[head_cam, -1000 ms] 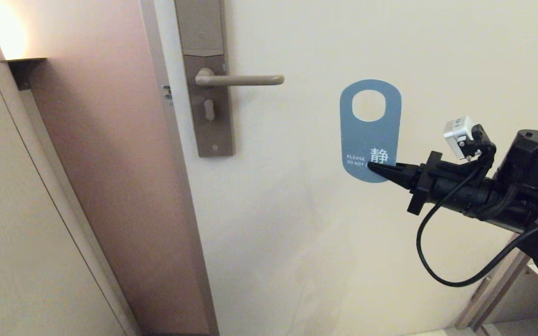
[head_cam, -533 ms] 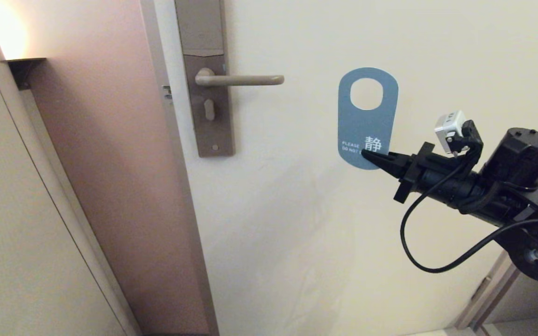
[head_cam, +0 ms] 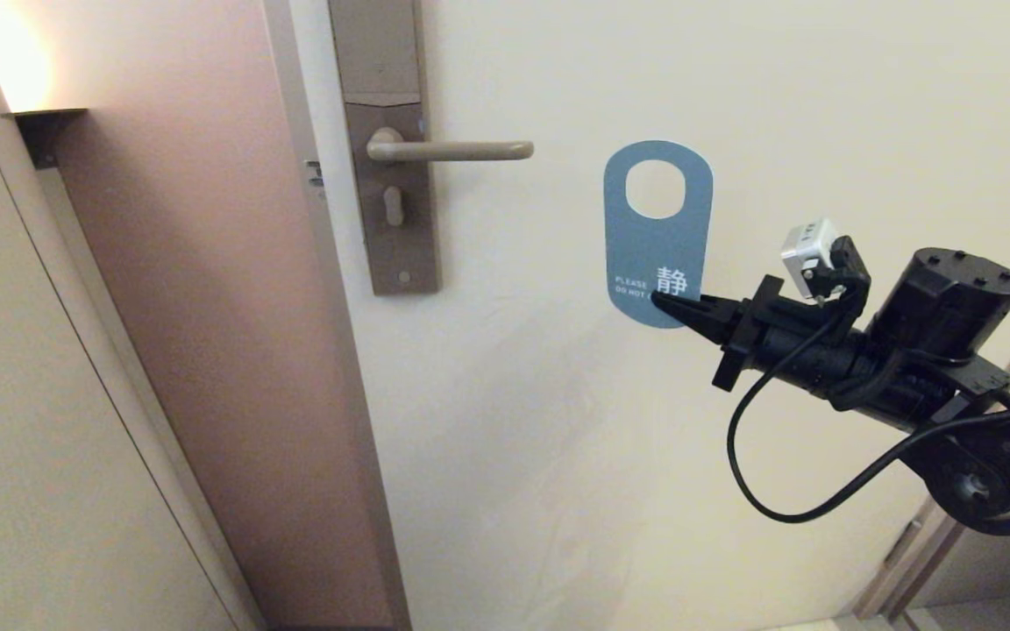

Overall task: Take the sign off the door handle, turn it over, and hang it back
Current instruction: Hang the sign back with the other side facing out

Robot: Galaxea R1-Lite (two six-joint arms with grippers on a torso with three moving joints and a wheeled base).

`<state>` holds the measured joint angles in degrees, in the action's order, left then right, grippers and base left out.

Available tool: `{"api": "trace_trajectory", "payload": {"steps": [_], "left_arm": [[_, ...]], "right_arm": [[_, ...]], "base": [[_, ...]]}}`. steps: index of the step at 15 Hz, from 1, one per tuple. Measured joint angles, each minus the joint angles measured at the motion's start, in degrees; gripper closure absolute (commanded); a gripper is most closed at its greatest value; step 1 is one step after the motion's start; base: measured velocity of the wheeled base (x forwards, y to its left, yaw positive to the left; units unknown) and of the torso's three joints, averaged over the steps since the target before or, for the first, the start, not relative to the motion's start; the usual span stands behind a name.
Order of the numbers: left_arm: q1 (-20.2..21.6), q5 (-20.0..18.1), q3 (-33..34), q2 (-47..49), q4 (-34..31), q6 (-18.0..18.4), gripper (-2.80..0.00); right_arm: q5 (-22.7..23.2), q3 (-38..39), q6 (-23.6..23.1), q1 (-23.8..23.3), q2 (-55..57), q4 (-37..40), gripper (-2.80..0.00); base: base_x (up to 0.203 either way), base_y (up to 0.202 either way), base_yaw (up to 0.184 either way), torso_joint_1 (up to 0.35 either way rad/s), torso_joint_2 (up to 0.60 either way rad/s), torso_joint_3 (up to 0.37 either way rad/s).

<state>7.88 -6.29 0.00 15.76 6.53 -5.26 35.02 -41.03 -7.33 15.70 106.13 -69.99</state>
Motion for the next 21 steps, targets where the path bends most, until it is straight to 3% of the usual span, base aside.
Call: {"api": "trace_trajectory", "payload": {"steps": [2,7,9,11,13,18,21], "left_arm": [[0.0,0.0,0.0,0.0,0.1,-0.6,0.0],[0.0,3.0,0.0,0.0,2.0,11.7,0.0],[0.0,4.1,0.0,0.0,6.4,14.2,0.0],[0.0,7.5,0.0,0.0,8.9,13.7,0.0],[0.0,11.1,0.0,0.0,5.4,11.8,0.0],[0.0,11.2,0.0,0.0,0.5,12.5,0.0],[0.0,9.9,0.0,0.0,-0.1,10.8,0.0]], "right_arm": [[0.0,0.0,0.0,0.0,0.4,0.0,0.0],[-1.8,-0.1,0.0,0.0,0.8,0.0,0.0],[-2.4,-0.1,0.0,0.0,0.9,-0.1,0.0],[-2.5,0.0,-0.1,0.0,0.9,-0.7,0.0],[-2.6,0.0,-0.1,0.0,0.9,-1.6,0.0],[-2.6,0.1,0.0,0.0,0.9,-2.0,0.0],[-2.6,0.0,0.0,0.0,1.0,-2.1,0.0]], "base": [[0.0,0.0,0.0,0.0,0.0,0.0],[0.0,0.0,0.0,0.0,0.0,0.0],[0.0,0.0,0.0,0.0,0.0,0.0],[0.0,0.0,0.0,0.0,0.0,0.0],[0.0,0.0,0.0,0.0,0.0,0.0],[0.0,0.0,0.0,0.0,0.0,0.0],[0.0,0.0,0.0,0.0,0.0,0.0]]}}
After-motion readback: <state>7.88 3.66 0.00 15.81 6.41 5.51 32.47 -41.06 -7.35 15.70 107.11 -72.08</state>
